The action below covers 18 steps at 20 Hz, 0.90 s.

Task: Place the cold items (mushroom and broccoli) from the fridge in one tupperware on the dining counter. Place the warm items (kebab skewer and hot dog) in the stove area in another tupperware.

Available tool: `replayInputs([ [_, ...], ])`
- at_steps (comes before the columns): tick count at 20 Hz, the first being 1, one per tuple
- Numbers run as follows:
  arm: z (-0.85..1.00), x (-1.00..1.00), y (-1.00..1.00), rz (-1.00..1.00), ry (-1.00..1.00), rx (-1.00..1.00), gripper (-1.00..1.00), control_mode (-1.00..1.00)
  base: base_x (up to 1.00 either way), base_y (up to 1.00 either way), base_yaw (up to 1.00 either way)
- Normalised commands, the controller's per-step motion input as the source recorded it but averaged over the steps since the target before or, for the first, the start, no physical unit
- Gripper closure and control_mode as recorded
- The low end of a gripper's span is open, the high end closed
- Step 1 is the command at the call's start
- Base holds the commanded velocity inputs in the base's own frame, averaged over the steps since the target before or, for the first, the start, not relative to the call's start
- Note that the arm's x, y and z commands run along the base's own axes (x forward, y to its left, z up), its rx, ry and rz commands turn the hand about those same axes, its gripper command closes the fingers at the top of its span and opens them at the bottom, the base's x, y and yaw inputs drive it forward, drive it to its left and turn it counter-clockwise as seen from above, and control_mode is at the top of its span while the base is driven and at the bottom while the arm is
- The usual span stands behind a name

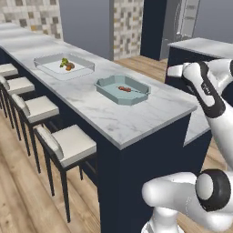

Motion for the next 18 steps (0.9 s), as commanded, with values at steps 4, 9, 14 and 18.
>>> replayInputs([
  [4,1.00,-1.00,-0.64,0.04,-0.59,-0.06,-1.00,-1.00,0.00,0.00,0.00],
  [9,0.76,-1.00,-0.97,0.00,-0.48,-0.39,-1.00,-1.00,0.00,0.00,0.00],
  [14,-0.01,-1.00,-0.58,0.00,-0.26,-0.86,-1.00,-1.00,0.00,0.00,0.00],
  [18,-0.30,-1.00,-0.19,0.00,-0.13,-1.00,-1.00,-1.00,0.00,0.00,0.00],
])
